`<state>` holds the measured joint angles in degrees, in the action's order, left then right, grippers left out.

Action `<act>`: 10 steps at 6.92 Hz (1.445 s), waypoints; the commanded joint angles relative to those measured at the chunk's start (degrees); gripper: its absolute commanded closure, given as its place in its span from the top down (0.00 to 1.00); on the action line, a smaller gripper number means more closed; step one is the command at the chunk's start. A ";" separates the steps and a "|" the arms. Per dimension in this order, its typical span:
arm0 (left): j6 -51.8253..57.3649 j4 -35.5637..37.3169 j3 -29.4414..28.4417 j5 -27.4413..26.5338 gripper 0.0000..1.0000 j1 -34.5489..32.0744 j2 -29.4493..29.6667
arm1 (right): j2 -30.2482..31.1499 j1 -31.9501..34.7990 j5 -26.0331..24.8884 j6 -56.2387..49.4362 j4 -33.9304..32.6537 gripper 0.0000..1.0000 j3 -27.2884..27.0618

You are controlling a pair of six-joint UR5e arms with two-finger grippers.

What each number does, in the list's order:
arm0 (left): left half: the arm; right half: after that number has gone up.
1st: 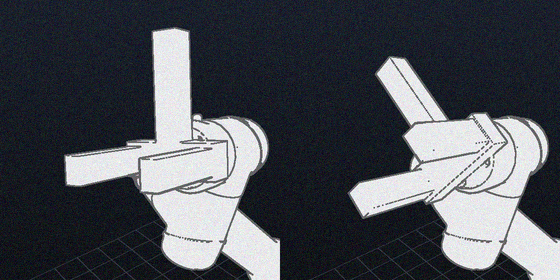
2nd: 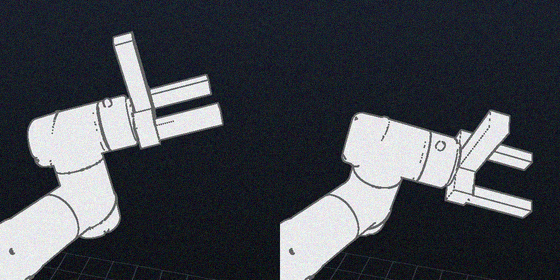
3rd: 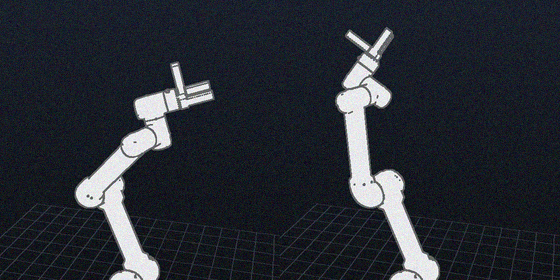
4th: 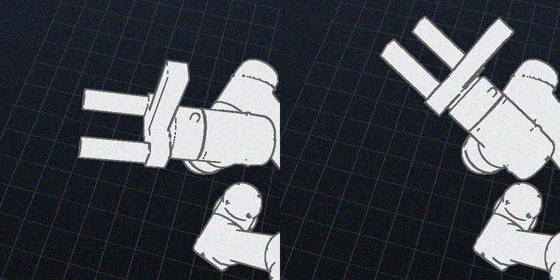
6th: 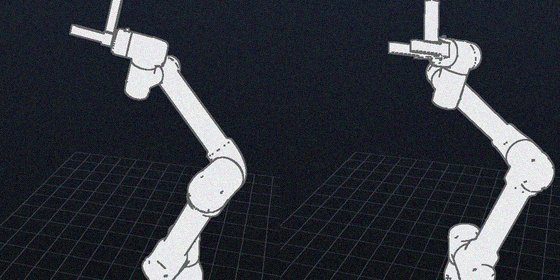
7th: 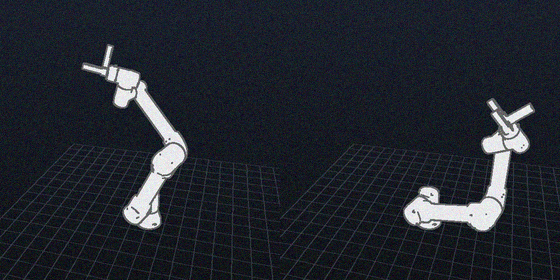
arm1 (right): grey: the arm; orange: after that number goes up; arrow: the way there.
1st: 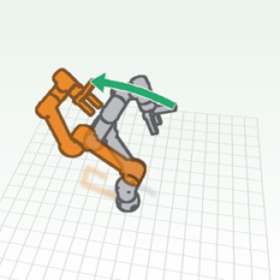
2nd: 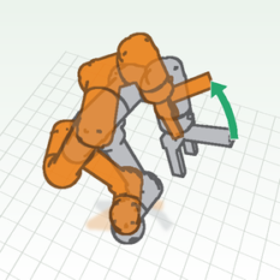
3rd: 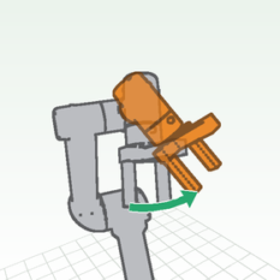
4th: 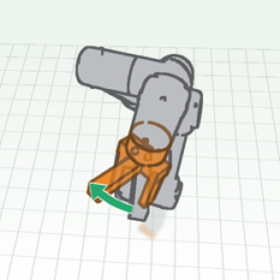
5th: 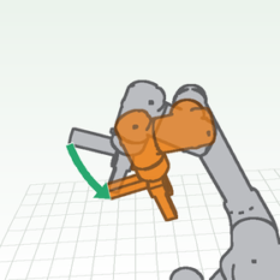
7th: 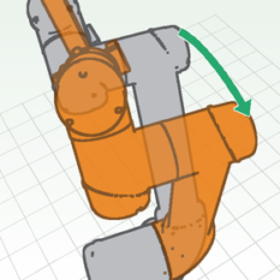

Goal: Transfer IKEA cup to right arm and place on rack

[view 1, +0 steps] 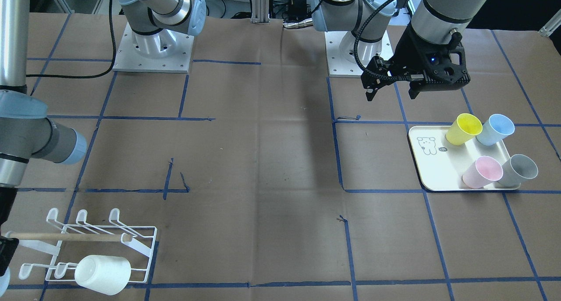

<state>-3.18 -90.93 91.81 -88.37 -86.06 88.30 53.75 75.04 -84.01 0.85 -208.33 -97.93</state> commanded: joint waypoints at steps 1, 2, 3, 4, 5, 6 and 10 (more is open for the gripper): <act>-0.60 0.05 -0.32 -0.22 0.99 -0.24 0.12 | -0.31 0.11 -0.01 -0.15 -0.41 0.09 -1.39; -0.60 0.05 -0.23 -0.22 0.99 -0.24 0.03 | -0.31 -0.33 0.33 -0.15 -0.14 0.09 -1.56; -1.47 0.05 -0.15 -0.22 0.99 -0.42 0.03 | -0.05 -1.37 0.77 -0.24 -0.06 0.09 -2.52; -1.48 0.05 -0.14 -0.22 0.99 -0.51 0.03 | -0.14 -1.73 0.86 -0.41 -0.05 0.09 -3.40; -1.48 0.05 -0.14 -0.31 0.99 -0.51 0.03 | -0.22 -1.74 0.87 -0.41 -0.14 0.09 -3.67; -1.39 0.05 -0.14 -0.23 0.99 -0.51 0.03 | -0.31 -1.74 0.78 -0.59 -0.23 0.10 -4.46; -1.22 0.05 -0.06 -0.31 0.99 -0.51 0.03 | 0.04 -1.56 0.51 -0.15 0.47 1.00 -4.91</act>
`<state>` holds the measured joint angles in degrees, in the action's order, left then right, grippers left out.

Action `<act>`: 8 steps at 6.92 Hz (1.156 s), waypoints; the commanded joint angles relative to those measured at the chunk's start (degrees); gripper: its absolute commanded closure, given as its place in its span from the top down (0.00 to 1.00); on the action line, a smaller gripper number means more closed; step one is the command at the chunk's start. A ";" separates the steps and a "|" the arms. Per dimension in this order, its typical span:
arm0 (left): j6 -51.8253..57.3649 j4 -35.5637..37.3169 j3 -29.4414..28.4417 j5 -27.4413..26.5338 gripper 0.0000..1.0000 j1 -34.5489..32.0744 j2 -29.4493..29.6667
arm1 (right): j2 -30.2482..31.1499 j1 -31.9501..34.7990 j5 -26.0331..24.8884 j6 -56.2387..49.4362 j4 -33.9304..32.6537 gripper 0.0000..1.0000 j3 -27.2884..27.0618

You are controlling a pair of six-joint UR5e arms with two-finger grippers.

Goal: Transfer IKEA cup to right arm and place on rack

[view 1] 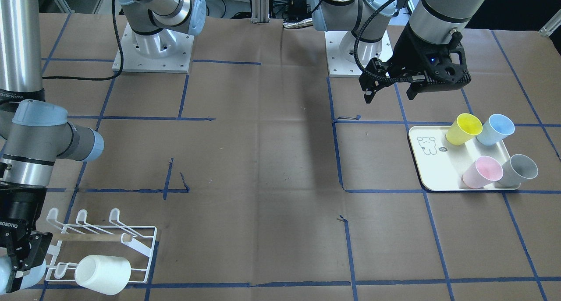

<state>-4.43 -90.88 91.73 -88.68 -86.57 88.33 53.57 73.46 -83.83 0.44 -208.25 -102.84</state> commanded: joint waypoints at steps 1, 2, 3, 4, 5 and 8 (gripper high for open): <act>0.12 0.00 0.03 0.00 0.99 0.00 0.00 | 0.56 0.19 0.68 0.18 0.74 1.00 0.36; 0.21 0.00 -0.06 0.00 0.99 0.00 0.00 | 1.70 0.37 0.08 0.09 2.83 1.00 0.45; 0.21 0.00 -0.06 0.08 1.00 0.00 0.00 | 5.01 0.46 -0.19 0.18 6.85 1.00 0.28; 0.21 0.00 0.03 0.08 0.99 0.00 -0.09 | 8.62 0.63 0.07 -0.35 13.33 1.00 0.27; 0.21 0.00 0.03 0.08 1.00 0.00 -0.09 | 12.48 1.33 0.51 -0.26 20.44 1.00 0.62; 0.21 0.00 0.20 0.00 1.00 0.00 -0.18 | 23.73 5.10 -0.37 0.26 52.74 1.00 5.27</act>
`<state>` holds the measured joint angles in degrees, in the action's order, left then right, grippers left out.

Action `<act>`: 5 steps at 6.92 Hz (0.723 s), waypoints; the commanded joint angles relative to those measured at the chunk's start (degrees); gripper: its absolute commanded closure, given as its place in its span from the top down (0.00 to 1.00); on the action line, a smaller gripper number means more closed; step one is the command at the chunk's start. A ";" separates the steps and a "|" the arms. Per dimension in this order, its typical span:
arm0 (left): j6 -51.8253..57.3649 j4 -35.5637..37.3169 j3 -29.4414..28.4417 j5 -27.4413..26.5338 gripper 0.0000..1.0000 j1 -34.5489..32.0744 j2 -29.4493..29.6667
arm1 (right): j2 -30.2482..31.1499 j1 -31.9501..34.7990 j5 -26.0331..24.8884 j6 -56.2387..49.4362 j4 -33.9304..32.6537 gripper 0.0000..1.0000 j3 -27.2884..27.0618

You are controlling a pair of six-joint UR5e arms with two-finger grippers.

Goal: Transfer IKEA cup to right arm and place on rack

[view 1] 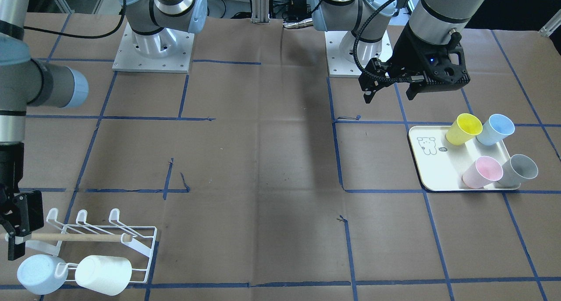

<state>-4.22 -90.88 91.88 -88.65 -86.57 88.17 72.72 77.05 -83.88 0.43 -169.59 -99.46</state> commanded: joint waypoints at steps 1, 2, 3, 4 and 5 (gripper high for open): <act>0.00 -0.09 0.05 -0.03 1.00 0.00 -0.02 | 7.67 2.14 -0.24 0.28 23.68 1.00 3.64; 0.00 0.00 0.05 -0.03 1.00 0.00 -0.02 | 9.97 3.19 -0.32 0.19 34.57 1.00 5.48; 0.09 0.00 0.05 -0.03 1.00 0.00 -0.02 | 12.43 3.98 -0.58 0.27 45.12 1.00 6.37; 0.09 0.00 0.05 -0.03 1.00 0.00 -0.02 | 15.67 4.08 -1.63 0.28 53.84 1.00 6.56; 0.09 0.00 0.05 -0.03 1.00 0.00 -0.02 | 18.92 4.34 -2.25 0.28 63.23 1.00 6.47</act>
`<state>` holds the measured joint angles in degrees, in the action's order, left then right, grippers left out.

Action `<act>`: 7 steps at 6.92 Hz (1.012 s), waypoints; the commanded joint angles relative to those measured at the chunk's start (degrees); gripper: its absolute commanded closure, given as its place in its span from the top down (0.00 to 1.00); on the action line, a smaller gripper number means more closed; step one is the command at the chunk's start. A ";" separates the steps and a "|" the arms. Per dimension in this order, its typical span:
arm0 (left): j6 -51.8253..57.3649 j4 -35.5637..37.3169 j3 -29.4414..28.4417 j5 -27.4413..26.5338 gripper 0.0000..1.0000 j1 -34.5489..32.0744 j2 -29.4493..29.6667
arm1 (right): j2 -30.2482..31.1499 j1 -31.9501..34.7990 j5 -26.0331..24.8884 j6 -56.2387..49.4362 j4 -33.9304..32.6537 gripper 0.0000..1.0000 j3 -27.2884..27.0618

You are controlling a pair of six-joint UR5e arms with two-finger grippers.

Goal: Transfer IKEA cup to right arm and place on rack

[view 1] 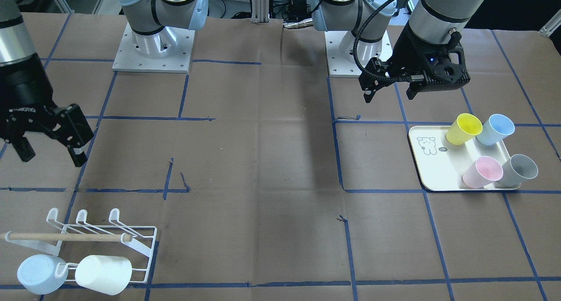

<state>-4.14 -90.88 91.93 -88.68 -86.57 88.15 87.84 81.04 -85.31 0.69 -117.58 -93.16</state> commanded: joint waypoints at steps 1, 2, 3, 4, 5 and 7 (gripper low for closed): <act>0.10 -0.08 0.00 0.00 1.00 0.00 0.00 | 6.35 1.74 -1.52 0.01 16.80 1.00 0.08; 0.36 -0.08 0.00 0.00 1.00 0.00 0.17 | 8.72 4.72 -3.52 0.44 22.25 1.00 -0.18; 2.80 -0.17 0.00 0.09 1.00 0.00 0.26 | 9.10 8.49 -3.72 3.32 22.65 1.00 -0.18; 3.95 -0.26 0.00 0.09 1.00 0.00 0.35 | 9.19 10.61 -3.81 3.78 22.66 1.00 -0.10; 4.23 -0.35 0.17 0.09 1.00 0.00 0.35 | 9.19 10.63 -3.37 3.53 22.74 1.00 -0.53; 4.67 -0.35 0.44 0.00 1.00 0.00 0.18 | 9.10 10.37 -2.85 3.08 22.57 1.00 -3.16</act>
<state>0.30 -91.22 92.24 -88.65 -86.57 88.46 96.84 91.48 -88.72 3.85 -94.87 -94.70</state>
